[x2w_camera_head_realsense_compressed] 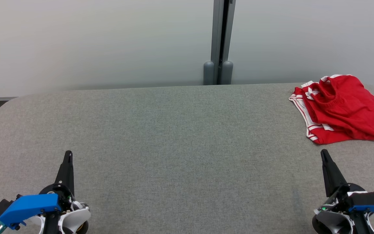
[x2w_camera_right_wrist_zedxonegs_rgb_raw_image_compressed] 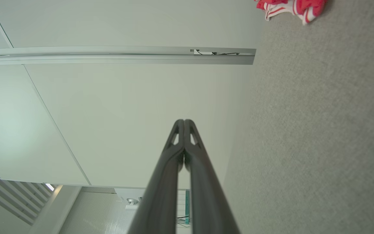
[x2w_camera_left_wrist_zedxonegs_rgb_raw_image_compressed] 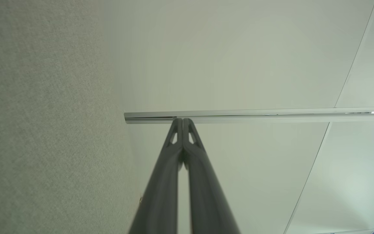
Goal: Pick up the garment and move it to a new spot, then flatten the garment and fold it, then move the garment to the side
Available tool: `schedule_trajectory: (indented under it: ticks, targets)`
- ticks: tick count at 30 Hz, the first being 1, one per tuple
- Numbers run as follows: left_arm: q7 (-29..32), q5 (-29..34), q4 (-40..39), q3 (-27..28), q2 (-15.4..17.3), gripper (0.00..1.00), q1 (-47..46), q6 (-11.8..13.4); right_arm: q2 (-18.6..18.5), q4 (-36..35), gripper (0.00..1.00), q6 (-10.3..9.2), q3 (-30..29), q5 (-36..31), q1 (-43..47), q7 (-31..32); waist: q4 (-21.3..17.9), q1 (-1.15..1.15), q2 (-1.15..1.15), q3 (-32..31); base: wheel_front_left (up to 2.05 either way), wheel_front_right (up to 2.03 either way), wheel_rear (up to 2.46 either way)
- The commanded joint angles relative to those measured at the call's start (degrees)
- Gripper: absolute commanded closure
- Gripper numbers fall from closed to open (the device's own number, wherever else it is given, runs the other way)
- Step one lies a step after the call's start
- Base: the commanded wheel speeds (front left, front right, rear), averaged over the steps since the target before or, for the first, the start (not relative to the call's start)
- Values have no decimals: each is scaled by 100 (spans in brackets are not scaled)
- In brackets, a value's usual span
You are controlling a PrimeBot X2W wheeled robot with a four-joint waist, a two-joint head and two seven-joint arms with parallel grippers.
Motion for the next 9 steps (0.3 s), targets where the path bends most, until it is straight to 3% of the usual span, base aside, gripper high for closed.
schedule_trajectory:
  ticks: [1,9]
  targets:
    - [20,-17,-4,8,-9,100,-54,-55,-29,9,100,2,-11,15,-79,8,0,0,0,0,0,0,0]
    - [20,-17,-4,8,-9,100,-54,-55,-29,9,100,2,-11,15,-79,8,0,0,0,0,0,0,0]
